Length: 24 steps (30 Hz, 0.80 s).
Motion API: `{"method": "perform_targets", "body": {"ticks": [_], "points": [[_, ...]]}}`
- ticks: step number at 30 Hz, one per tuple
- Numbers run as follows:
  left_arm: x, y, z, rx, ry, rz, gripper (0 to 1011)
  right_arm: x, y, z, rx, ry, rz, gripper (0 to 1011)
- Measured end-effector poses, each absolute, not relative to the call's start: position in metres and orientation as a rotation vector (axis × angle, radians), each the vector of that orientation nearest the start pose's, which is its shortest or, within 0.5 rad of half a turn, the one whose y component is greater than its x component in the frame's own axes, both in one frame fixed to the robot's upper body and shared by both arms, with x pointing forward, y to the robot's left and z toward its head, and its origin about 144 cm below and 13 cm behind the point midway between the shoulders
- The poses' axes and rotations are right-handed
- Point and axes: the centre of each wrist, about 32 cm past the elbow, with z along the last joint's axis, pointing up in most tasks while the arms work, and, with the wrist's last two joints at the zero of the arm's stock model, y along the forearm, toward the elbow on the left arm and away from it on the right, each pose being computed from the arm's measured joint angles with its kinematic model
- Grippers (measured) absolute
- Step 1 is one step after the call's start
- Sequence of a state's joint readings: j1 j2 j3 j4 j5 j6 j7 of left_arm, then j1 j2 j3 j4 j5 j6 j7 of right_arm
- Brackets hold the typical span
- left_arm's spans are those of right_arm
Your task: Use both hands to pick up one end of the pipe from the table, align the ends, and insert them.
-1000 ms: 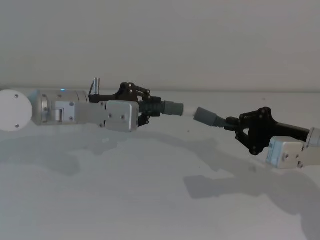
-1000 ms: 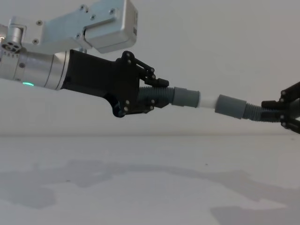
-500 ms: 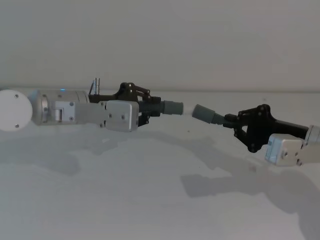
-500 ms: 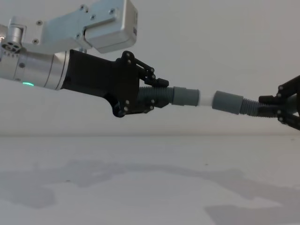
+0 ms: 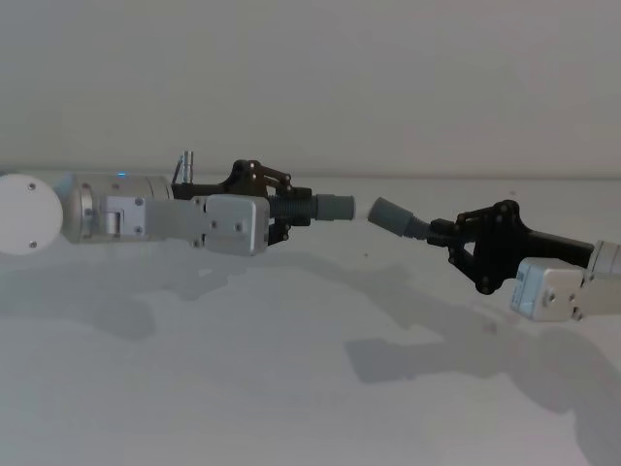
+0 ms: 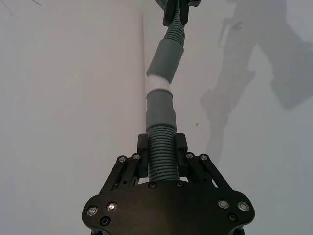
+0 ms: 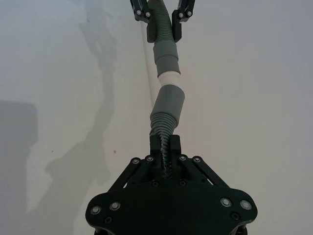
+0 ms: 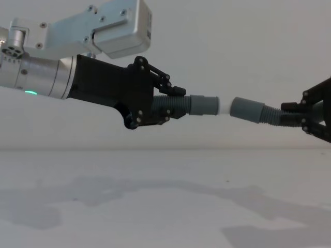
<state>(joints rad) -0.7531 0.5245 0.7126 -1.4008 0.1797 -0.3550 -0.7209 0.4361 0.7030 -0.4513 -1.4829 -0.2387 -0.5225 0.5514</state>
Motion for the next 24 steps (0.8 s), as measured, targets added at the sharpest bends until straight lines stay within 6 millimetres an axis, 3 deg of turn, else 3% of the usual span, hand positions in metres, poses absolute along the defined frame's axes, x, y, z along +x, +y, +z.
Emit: {"method": "perform_targets", "body": {"ticks": [24], "points": [[0.588, 0.2195, 1.3102, 0.49, -1.007, 0.218, 304, 0.5392, -0.325, 1.2593, -0.485, -1.047, -0.416, 86]]}}
